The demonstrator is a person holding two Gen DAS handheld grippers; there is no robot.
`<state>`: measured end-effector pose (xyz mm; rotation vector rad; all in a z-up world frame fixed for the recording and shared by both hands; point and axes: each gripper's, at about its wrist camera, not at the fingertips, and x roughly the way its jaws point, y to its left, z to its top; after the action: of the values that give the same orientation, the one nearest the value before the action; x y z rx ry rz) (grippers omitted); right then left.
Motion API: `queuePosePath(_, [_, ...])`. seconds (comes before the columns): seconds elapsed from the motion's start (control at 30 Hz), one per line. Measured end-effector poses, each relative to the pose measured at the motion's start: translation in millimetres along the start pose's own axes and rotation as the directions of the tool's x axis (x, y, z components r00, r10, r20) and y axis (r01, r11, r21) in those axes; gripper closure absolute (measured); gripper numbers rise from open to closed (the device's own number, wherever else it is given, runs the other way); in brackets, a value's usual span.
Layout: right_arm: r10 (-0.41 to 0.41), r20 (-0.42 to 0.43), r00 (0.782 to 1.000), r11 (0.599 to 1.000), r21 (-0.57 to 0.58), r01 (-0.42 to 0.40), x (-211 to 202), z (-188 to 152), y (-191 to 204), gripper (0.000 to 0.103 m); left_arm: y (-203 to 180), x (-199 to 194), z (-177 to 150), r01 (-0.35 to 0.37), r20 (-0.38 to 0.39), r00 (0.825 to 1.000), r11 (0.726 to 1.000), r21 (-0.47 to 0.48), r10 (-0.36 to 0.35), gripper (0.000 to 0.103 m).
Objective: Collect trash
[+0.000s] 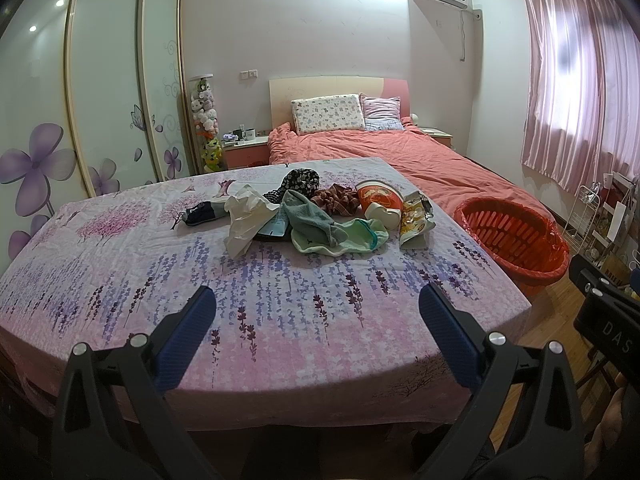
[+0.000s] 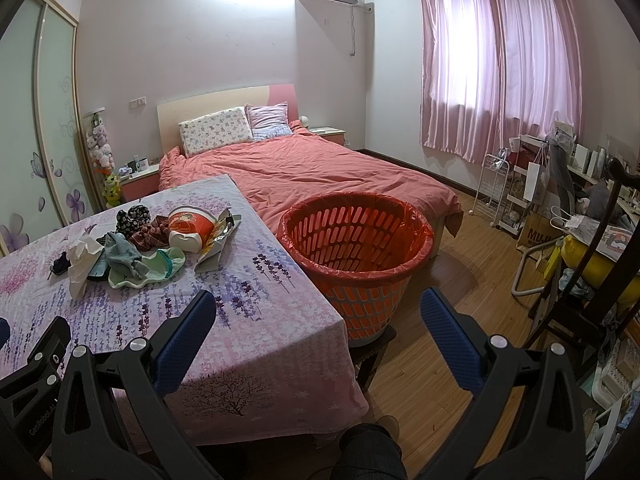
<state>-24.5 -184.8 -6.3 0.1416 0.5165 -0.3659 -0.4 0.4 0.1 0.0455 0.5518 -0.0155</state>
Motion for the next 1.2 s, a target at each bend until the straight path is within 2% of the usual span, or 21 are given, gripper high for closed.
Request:
queuePosePath(0.43, [0.011,-0.001,1.0,1.0,-0.005,-0.011,1.1,-0.5,0.8,0.002,3.3,4.1,0.6,-0.01,-0.004,1.0,1.0,-0.004,0.009,0.004])
queuePosePath(0.63, [0.038,-0.023,0.999,0.999,-0.014,-0.038,14.4,3.6,7.6,0.002,30.4,26.5,2.1,-0.035,-0.031,0.999,0.998,-0.047,0.033,0.004])
queuePosePath(0.8, [0.118,-0.059,0.991,0.992,-0.034,-0.12,38.6,12.5,24.5,0.003,59.9,55.9,12.7,-0.072,-0.059,0.996,0.992,-0.104,0.066,0.004])
queuePosePath(1.0, [0.201,-0.087,0.976,0.978,-0.034,-0.204,74.1,31.0,47.5,0.014,85.6,89.3,35.0,-0.104,-0.056,0.994,0.988,-0.114,0.098,0.005])
queuePosePath(1.2, [0.235,-0.182,0.955,0.972,0.015,-0.236,131.2,45.1,68.2,0.024,102.8,132.8,58.9,-0.086,-0.08,0.994,0.991,-0.104,0.078,0.005])
